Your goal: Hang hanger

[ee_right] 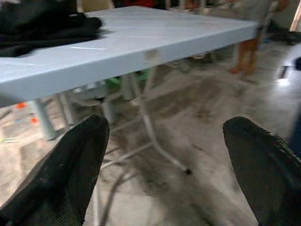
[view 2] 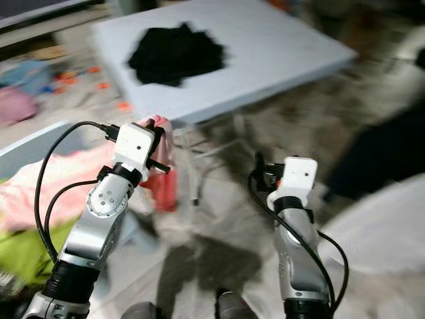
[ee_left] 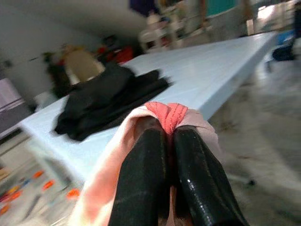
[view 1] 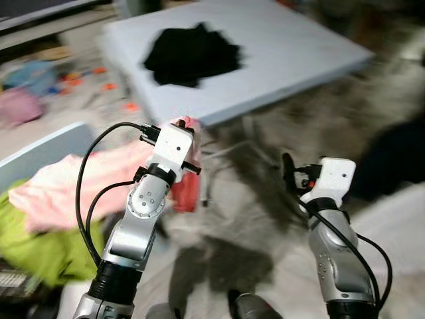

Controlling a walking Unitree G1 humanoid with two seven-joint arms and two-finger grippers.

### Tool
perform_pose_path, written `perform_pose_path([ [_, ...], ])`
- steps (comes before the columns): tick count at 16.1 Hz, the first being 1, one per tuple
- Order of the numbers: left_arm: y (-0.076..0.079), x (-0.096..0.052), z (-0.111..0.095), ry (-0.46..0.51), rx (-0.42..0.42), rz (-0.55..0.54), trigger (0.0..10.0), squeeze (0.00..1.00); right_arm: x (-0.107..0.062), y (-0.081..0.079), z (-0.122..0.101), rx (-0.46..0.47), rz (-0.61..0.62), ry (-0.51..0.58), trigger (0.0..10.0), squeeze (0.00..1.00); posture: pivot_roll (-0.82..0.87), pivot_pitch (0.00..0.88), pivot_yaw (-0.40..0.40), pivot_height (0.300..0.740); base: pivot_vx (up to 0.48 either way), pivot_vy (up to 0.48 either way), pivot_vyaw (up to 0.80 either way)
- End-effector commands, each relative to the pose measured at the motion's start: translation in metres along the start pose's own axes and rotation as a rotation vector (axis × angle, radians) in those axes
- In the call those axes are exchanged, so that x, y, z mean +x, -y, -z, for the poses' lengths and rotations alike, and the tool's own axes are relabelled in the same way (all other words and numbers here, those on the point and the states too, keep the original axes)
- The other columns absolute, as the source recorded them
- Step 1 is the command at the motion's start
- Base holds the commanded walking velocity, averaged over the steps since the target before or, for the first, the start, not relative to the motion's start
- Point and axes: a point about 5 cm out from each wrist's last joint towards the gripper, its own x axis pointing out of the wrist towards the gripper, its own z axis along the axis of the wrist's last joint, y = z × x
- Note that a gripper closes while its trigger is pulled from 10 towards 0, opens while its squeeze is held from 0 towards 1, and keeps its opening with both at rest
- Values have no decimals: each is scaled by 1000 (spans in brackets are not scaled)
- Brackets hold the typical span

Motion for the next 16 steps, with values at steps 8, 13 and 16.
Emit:
perform_pose_path([
  [8, 0, 0, 2, -6, -7, 5, 10000, 0, 0, -2, 1, -10, -3, -9, 10000, 0, -26, 62, 70, 740, 0, -270, -800],
  [13, -6, 5, 6, -39, -90, -58, 10000, 0, -3, -2, -2, -11, -5, -3, 10000, 0, -37, 45, 65, 740, 0, 0, -720],
  [16, -9, 5, 11, -49, -83, -15, 10000, 0, -4, 2, 3, -15, 8, -16, 10000, 0, -38, 42, 70, 740, 0, 270, 0],
])
